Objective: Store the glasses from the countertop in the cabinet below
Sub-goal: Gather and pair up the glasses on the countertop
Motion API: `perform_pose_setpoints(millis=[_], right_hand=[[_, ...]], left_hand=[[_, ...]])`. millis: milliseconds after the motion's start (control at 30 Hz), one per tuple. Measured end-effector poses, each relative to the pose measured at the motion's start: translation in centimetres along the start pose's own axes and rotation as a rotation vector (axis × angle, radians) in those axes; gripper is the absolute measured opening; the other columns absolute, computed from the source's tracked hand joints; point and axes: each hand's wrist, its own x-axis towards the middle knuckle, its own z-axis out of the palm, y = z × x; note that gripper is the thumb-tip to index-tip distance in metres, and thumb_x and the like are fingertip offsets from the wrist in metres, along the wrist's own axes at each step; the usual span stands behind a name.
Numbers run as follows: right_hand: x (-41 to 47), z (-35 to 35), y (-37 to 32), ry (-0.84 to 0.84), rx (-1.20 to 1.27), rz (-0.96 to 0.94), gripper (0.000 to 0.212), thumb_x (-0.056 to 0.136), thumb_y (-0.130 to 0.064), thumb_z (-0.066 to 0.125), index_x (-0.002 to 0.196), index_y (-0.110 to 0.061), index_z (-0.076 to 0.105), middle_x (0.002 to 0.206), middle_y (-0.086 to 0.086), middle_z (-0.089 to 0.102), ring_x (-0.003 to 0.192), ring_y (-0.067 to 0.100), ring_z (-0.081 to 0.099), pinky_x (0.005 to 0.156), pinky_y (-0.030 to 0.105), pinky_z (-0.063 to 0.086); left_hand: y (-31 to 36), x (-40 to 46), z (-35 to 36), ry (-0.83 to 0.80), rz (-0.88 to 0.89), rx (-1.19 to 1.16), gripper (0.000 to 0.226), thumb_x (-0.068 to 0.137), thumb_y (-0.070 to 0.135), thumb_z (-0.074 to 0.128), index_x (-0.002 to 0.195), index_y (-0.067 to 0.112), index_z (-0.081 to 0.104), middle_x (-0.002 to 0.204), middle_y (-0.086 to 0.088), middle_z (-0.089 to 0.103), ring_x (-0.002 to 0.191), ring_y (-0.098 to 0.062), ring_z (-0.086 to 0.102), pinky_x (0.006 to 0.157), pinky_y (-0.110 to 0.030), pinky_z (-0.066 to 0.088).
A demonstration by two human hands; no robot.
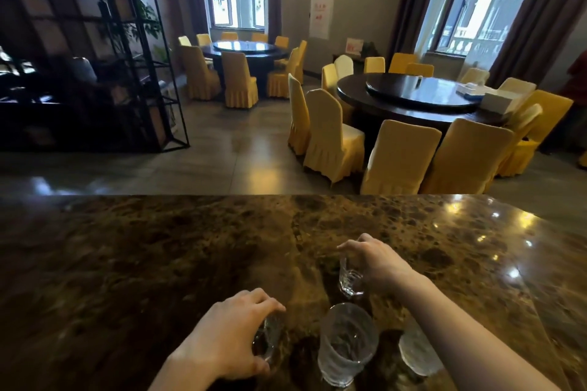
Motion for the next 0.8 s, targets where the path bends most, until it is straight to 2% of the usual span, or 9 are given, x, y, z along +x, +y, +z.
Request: perform_pose_setpoints(millis=[67, 167, 267, 433, 567, 800], right_hand=[[-0.2, -0.7, -1.0, -0.002, -0.011, -0.02, 0.076, 0.074, -0.026, 0.088, 0.138, -0.042, 0.052, 0.125, -0.005, 0.049, 0.118, 0.018, 0.052, 0.094, 0.031, 0.052], [0.2, -1.6, -4.2, 0.02, -0.01, -0.106, 0.076, 0.072, -0.024, 0.089, 0.137, -0.039, 0.055, 0.121, -0.005, 0.051, 0.111, 0.018, 0.054, 0.091, 0.033, 0.055], [1.3, -1.3, -8.5, 0.02, 0.018, -0.198, 0.082, 0.069, -0.027, 0.091, 0.141, -0.036, 0.053, 0.123, -0.004, 0.051, 0.113, 0.018, 0.054, 0.09, 0.031, 0.054], [3.0, 1.3, -14.7, -0.02, 0.002, -0.347, 0.083, 0.068, -0.025, 0.092, 0.139, -0.038, 0.052, 0.12, -0.003, 0.051, 0.11, 0.02, 0.055, 0.087, 0.033, 0.055], [3.5, 3.9, -16.7, -0.014, 0.003, -0.402, 0.08, 0.069, -0.024, 0.091, 0.138, -0.041, 0.053, 0.116, -0.005, 0.051, 0.104, 0.016, 0.052, 0.077, 0.026, 0.05], [3.8, 4.8, -16.7, 0.0, 0.019, -0.386, 0.085, 0.066, -0.031, 0.093, 0.14, -0.042, 0.053, 0.132, -0.007, 0.054, 0.121, 0.018, 0.053, 0.091, 0.029, 0.05]], left_hand=[[-0.3, -0.5, 0.0, -0.008, -0.014, 0.004, 0.08, 0.076, 0.053, 0.077, 0.143, 0.05, 0.034, 0.143, 0.027, 0.036, 0.132, 0.001, 0.034, 0.11, -0.035, 0.038], [-0.1, -1.3, 0.1, -0.011, -0.014, 0.007, 0.076, 0.078, 0.053, 0.076, 0.143, 0.049, 0.036, 0.142, 0.026, 0.038, 0.131, 0.0, 0.036, 0.109, -0.032, 0.038], [0.5, -2.0, 0.5, -0.014, -0.007, 0.003, 0.073, 0.081, 0.047, 0.076, 0.143, 0.047, 0.038, 0.142, 0.023, 0.04, 0.131, -0.003, 0.037, 0.109, -0.03, 0.036], [1.4, -2.6, 1.0, -0.064, 0.025, 0.013, 0.071, 0.084, 0.042, 0.075, 0.145, 0.042, 0.038, 0.146, 0.013, 0.04, 0.133, -0.01, 0.037, 0.109, -0.041, 0.039], [0.9, -2.5, 1.0, -0.055, 0.025, 0.023, 0.075, 0.081, 0.041, 0.076, 0.146, 0.038, 0.039, 0.148, 0.007, 0.041, 0.136, -0.017, 0.036, 0.108, -0.045, 0.04], [0.2, -2.1, 1.8, -0.031, 0.004, 0.066, 0.082, 0.077, 0.046, 0.078, 0.146, 0.037, 0.036, 0.15, 0.004, 0.041, 0.138, -0.021, 0.036, 0.109, -0.047, 0.038]])
